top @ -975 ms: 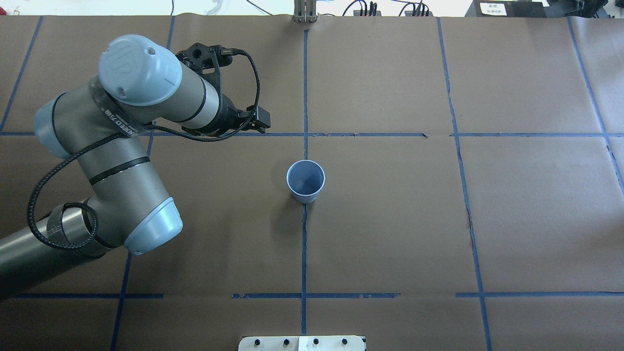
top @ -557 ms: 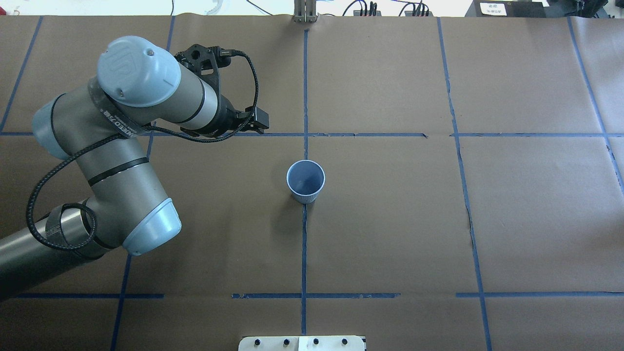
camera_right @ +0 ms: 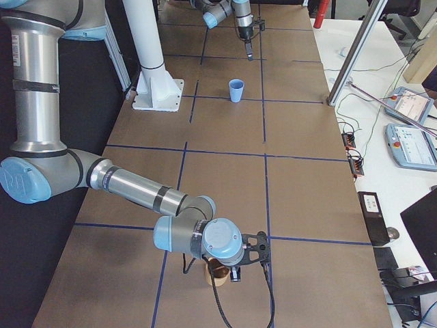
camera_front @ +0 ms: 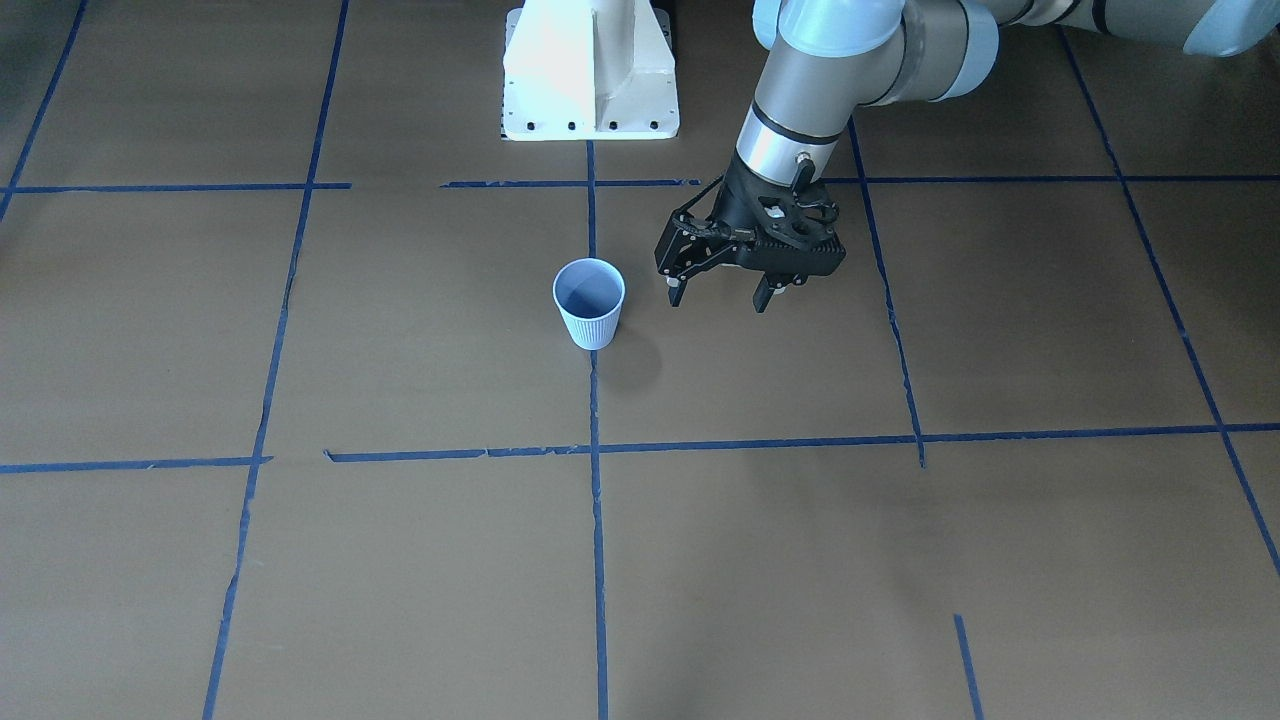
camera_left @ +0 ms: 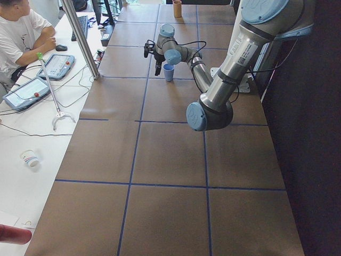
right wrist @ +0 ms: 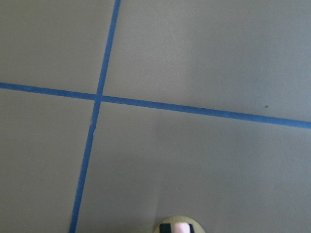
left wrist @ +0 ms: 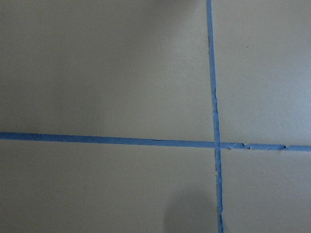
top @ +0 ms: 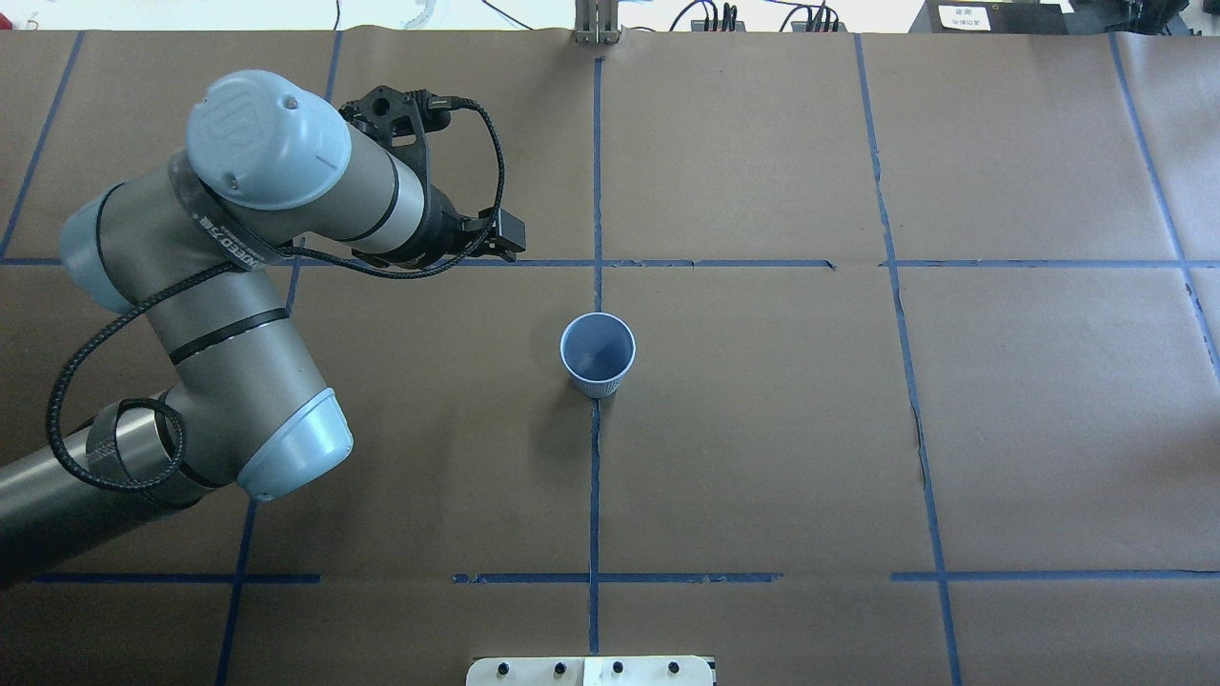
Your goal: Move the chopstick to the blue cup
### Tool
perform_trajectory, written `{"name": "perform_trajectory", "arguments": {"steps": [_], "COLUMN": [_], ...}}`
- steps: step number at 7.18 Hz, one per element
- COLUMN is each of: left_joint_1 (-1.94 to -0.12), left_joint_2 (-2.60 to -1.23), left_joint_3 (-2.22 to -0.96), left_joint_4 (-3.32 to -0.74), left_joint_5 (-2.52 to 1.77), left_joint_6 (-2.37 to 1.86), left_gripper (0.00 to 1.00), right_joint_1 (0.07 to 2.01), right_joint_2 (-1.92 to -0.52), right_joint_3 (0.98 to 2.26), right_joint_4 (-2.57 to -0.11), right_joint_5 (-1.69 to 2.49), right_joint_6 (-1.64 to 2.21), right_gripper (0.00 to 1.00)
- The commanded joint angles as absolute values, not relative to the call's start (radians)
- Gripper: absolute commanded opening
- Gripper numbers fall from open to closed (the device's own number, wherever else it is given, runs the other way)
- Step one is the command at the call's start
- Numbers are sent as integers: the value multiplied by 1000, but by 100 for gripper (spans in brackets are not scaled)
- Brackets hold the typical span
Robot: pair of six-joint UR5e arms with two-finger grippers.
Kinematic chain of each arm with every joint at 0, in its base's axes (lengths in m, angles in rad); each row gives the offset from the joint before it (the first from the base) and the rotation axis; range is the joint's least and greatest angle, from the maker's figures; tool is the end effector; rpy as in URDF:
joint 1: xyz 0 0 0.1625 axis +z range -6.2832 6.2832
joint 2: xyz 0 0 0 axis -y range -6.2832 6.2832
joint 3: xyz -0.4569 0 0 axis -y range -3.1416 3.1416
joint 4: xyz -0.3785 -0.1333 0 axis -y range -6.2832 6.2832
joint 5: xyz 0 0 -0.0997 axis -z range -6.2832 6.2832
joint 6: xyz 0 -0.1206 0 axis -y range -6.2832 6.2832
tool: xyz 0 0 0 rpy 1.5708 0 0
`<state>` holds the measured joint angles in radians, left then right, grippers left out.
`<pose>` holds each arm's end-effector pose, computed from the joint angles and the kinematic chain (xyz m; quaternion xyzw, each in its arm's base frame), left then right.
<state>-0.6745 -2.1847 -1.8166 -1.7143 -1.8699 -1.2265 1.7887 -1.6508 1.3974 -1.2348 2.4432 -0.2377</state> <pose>0.4552 -0.4892 0.2271 0.1178 0.4788 -0.0718 0.8670 0.1341 -0.4165 0.7819 0.1318 -0.4028 -0.0264 0.9054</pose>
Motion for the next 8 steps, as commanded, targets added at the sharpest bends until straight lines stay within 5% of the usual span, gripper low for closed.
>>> {"name": "perform_trajectory", "arguments": {"steps": [1, 4, 8], "left_joint_1": [-673, -673, -675], "left_joint_2": [-2186, -2186, -2186], "left_joint_3": [-1818, -1816, -1824], "left_joint_4": [-1715, -1715, -1715], "left_joint_5": [-1870, -1870, -1868], "left_joint_6": [-1229, -1226, -1229], "left_gripper": [100, 100, 100], "right_joint_1": [1845, 1945, 2025], "right_joint_2": [-1734, -1868, -1841], "right_joint_3": [1528, 1779, 1996], "right_joint_4": [-1189, -1196, -1363], "right_joint_5": [2477, 2477, 2514], "right_joint_6": [-247, -249, -230], "right_gripper": [0, 0, 0]}}
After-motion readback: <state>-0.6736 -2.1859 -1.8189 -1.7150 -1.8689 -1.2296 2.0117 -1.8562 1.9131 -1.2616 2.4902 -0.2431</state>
